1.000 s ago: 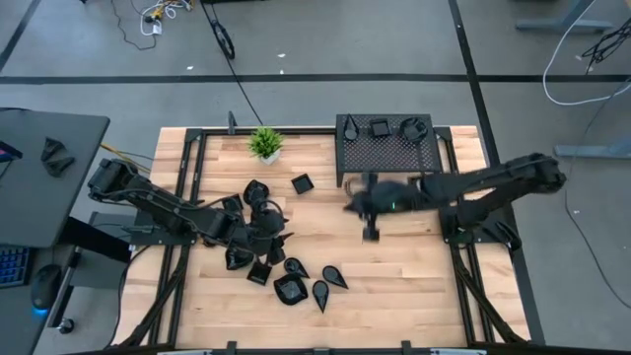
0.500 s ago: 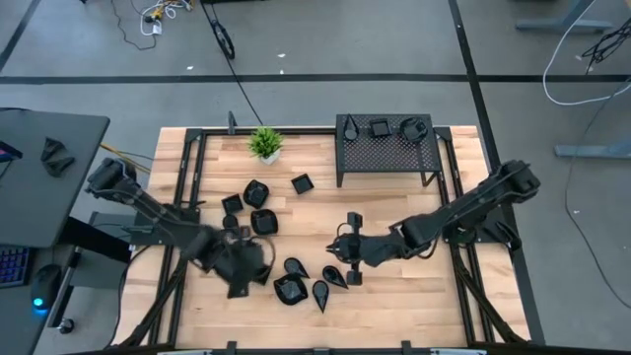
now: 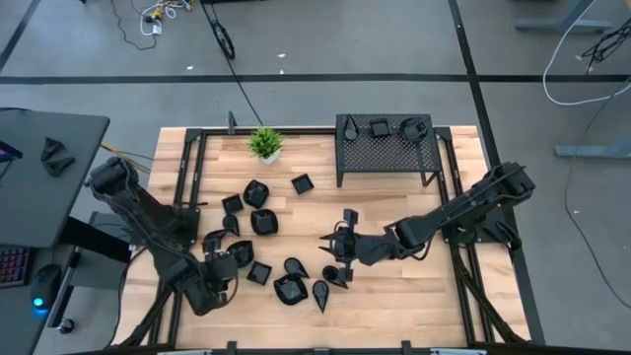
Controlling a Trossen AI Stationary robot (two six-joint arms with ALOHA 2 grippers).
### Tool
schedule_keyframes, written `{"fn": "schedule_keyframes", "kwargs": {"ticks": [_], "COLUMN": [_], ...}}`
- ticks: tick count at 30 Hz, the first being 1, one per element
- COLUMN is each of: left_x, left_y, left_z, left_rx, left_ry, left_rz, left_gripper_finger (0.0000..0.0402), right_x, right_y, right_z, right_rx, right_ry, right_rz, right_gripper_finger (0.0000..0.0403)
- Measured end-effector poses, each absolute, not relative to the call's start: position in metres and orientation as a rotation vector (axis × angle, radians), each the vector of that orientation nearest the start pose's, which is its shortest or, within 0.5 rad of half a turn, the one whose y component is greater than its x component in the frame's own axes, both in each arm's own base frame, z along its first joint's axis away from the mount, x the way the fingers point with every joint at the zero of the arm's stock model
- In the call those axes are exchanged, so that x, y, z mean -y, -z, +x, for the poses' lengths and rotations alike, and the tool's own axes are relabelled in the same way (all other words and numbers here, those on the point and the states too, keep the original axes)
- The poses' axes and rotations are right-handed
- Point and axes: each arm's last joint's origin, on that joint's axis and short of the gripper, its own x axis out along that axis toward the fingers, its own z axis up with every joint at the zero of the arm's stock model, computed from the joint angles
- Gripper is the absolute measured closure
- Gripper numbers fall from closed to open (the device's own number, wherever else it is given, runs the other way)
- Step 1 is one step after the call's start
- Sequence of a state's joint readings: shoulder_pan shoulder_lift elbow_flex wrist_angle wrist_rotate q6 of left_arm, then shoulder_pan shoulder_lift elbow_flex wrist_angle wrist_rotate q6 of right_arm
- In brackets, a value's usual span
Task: Pick & Place Mini shaped plates
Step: Stack the black leaf-shaped plate on top of the black leaf-shaped plate on the shelf
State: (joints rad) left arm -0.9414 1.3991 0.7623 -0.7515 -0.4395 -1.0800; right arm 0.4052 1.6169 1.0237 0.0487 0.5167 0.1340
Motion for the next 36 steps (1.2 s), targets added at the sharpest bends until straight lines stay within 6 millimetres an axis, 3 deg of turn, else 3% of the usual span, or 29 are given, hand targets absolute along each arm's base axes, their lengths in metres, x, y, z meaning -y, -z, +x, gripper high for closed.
{"fn": "schedule_keyframes", "kwargs": {"ticks": [8,22,32,36], "left_x": [0.164,0.161,0.165,0.171], "left_y": [-0.146,-0.138,-0.144,-0.157], "left_z": [0.139,0.135,0.138,0.142], "left_rx": [-1.035,-1.076,-1.066,-1.065], "left_ry": [-0.174,-0.161,-0.142,-0.143], "left_rz": [-0.043,-0.06,-0.076,-0.069], "left_gripper_finger": [0.0255,0.0346,0.0394,0.0392], "right_x": [-0.117,-0.117,-0.117,-0.117], "right_y": [-0.234,-0.234,-0.233,-0.234], "right_z": [0.329,0.329,0.329,0.329], "right_rx": [-0.46,-0.46,-0.463,-0.463], "right_ry": [0.16,0.16,0.16,0.16], "right_rz": [-0.1,-0.1,-0.102,-0.101], "right_gripper_finger": [0.0299,0.0312,0.0314,0.0314]}}
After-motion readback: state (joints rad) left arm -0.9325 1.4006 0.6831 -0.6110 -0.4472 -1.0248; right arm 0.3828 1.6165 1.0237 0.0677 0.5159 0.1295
